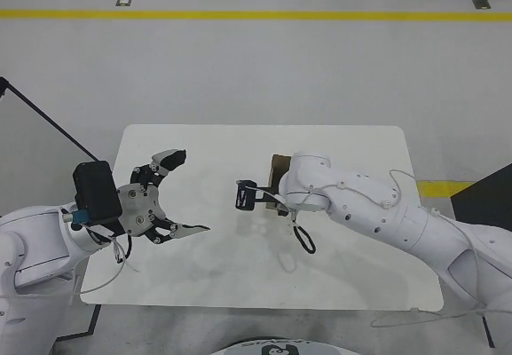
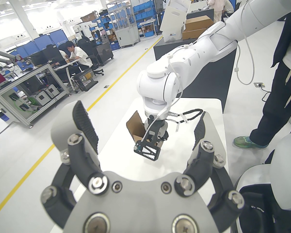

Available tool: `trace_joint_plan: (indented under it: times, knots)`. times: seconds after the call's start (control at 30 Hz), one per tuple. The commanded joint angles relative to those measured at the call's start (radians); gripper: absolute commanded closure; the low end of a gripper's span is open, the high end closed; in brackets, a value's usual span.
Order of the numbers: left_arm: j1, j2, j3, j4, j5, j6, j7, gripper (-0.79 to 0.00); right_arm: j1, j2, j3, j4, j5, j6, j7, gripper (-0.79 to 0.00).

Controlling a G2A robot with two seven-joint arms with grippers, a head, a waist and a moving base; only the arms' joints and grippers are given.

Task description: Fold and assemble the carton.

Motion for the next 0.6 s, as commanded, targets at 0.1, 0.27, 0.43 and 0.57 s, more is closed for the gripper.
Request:
trace_joint_plan:
  times: [0.1, 0.27, 0.43, 0.57]
  knots:
    - [0.000, 0.000, 0.000, 0.000, 0.000, 0.000, 0.000, -0.785, 0.000, -0.001, -0.001, 0.003, -0.002, -0.001, -0.003, 0.000]
    - [0.000, 0.000, 0.000, 0.000, 0.000, 0.000, 0.000, -0.785, -0.010, -0.001, -0.014, 0.010, -0.056, -0.015, -0.017, 0.000]
    - [0.000, 0.000, 0.000, 0.000, 0.000, 0.000, 0.000, -0.785, -0.031, -0.015, -0.042, 0.031, -0.128, -0.076, -0.064, 0.000]
    - [0.000, 0.000, 0.000, 0.000, 0.000, 0.000, 0.000, -0.785, -0.036, -0.028, -0.047, 0.056, -0.147, -0.117, -0.091, 0.000]
